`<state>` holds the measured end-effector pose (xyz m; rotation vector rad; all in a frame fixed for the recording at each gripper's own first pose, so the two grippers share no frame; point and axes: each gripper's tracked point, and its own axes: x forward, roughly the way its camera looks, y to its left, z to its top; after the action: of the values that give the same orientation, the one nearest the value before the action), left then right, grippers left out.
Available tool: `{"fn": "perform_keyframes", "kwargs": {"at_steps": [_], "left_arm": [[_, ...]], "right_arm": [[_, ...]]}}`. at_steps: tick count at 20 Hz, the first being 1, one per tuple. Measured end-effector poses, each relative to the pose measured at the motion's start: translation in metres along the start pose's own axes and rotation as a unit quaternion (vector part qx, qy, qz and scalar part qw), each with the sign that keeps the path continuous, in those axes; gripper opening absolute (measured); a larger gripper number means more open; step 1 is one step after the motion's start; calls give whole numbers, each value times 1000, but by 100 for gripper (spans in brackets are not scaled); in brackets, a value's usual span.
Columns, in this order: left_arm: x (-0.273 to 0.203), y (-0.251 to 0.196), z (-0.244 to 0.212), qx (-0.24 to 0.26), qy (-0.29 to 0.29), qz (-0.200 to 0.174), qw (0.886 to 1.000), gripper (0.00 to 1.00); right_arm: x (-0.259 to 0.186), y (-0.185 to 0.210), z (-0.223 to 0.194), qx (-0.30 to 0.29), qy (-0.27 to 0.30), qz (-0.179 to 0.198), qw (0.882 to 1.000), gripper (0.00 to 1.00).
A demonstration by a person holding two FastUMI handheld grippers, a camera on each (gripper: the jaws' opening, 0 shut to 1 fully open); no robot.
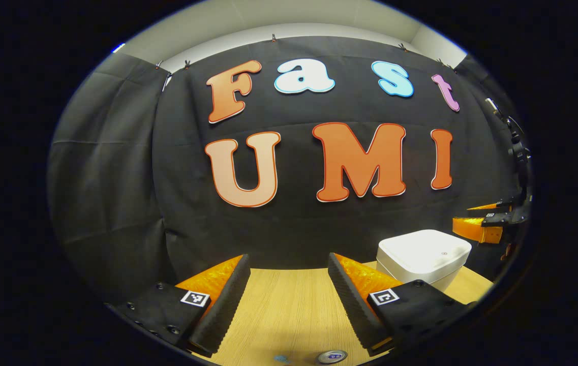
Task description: Press the lid of the desktop garbage bin to open it, pick up the crumpled paper on the desktop and throw it into the bin, then pick up the pop can on the desktop and drop it into the bin, and finally close the garbage bin lid.
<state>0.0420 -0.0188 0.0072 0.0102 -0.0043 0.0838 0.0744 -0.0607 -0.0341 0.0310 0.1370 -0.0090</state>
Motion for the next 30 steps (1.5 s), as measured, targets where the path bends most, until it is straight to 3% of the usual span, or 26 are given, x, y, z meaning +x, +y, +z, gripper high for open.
{"fn": "perform_keyframes", "kwargs": {"at_steps": [1,2,5,7,15,18,23,30], "left_arm": [[0,-2,-3,5,6,4,1000,98],[-1,-4,-4,7,8,7,1000,99],[-3,-6,-6,11,13,18,1000,98],[-7,-7,-10,9,20,24,999,99],[-17,-11,-19,14,31,52,998,98],[-20,-13,-26,5,36,65,997,98],[-16,-17,-31,-1,47,61,997,97],[3,3,-28,-1,47,20,999,98]], "right_arm": [[3,-2,-8,0,12,5,1000,43],[8,-7,-17,1,24,5,1000,32],[18,-10,-27,1,37,9,999,10],[22,-10,-34,-4,45,19,999,2],[36,-4,-67,-21,81,53,995,1],[40,-3,-65,-23,69,59,996,1],[41,-3,-72,3,63,46,997,1],[26,2,-56,7,55,33,998,1]]}}
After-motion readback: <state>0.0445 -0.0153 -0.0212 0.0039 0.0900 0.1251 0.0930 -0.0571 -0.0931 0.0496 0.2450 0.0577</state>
